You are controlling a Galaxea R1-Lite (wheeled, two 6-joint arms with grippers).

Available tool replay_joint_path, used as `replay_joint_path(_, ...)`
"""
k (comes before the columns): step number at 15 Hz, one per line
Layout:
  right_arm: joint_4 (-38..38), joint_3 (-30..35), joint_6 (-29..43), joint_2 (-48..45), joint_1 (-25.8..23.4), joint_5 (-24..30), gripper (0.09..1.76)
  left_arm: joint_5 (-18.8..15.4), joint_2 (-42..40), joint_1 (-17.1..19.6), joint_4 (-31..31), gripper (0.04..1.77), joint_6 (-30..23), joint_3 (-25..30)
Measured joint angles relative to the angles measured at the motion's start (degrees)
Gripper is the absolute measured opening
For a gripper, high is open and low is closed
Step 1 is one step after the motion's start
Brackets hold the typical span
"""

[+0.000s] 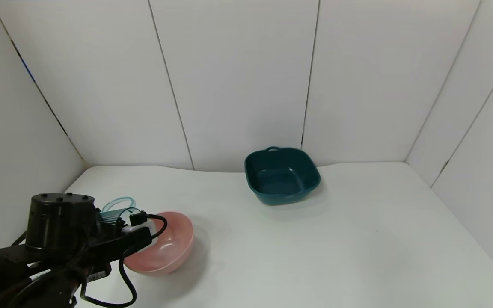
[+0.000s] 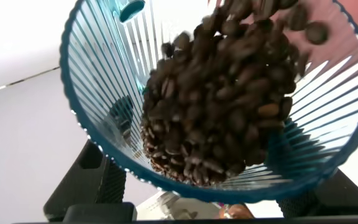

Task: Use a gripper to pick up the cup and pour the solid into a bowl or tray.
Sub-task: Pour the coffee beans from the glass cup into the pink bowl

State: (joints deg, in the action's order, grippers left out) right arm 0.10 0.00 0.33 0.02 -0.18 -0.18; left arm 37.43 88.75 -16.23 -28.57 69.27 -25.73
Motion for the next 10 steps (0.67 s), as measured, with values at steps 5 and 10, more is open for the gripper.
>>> replay_joint_path(5,0.0,0.0,0.02,0.0,0.0,0.02,1.71,3.06,1.46,-1.49,-0.02,1.28,0.46,-0.34)
replay_joint_path(10,0.0,0.0,0.02,0.0,0.0,0.0,1.71,7.06,2.29,-2.82,0.0,1.28,2.45,-0.56)
